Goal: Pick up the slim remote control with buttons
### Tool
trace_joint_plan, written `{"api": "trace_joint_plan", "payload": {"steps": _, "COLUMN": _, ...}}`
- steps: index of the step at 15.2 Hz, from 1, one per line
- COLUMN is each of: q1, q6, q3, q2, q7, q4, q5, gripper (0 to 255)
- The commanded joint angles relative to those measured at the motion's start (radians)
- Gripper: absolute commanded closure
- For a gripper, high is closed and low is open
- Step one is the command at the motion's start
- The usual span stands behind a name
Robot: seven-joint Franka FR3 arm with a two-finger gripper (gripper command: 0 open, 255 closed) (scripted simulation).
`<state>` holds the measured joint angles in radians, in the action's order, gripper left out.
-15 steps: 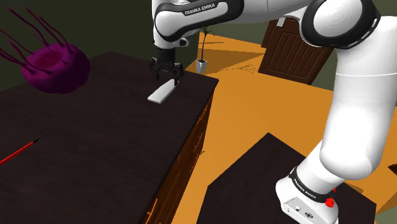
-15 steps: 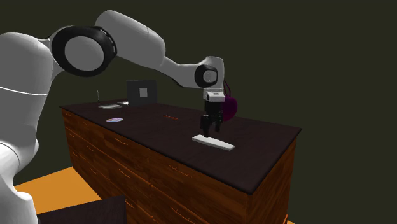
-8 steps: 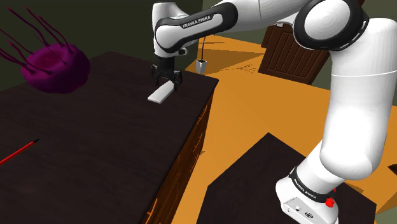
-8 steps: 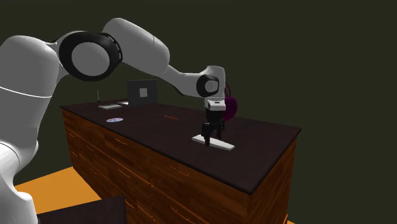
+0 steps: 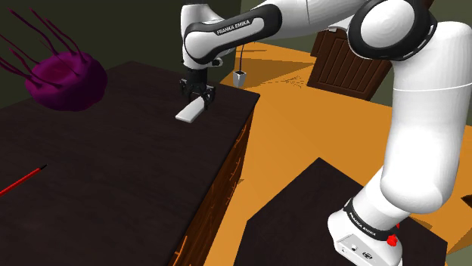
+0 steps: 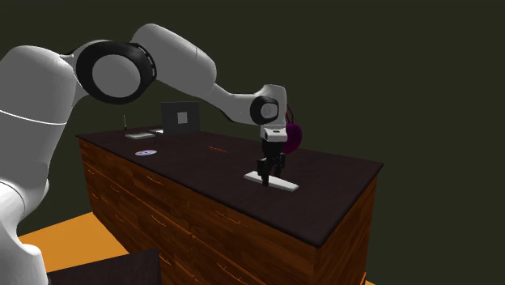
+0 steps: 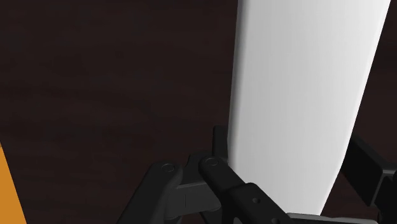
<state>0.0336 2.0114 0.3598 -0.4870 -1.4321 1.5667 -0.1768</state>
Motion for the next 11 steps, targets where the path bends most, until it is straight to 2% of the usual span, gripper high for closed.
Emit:
{"api": "trace_joint_plan", "payload": {"steps": 1, "q1": 0.000, "q6": 0.000, "q3": 0.000, "q2": -0.001, "q7": 0.000, "q4": 0.000, "q5": 0.000, "gripper": 255}}
{"api": "trace_joint_plan", "payload": {"steps": 3, "q1": 0.000, "q6": 0.002, "q3": 0.000, "q2": 0.002, "q7": 0.000, "q4": 0.004, "q5": 0.001, "gripper": 255}}
{"api": "trace_joint_plan", "payload": {"steps": 11, "q1": 0.001, "q6": -0.091, "q3": 0.008, "q2": 0.033, "q7": 0.009, "q4": -0.059, "q5": 0.015, "gripper": 255}}
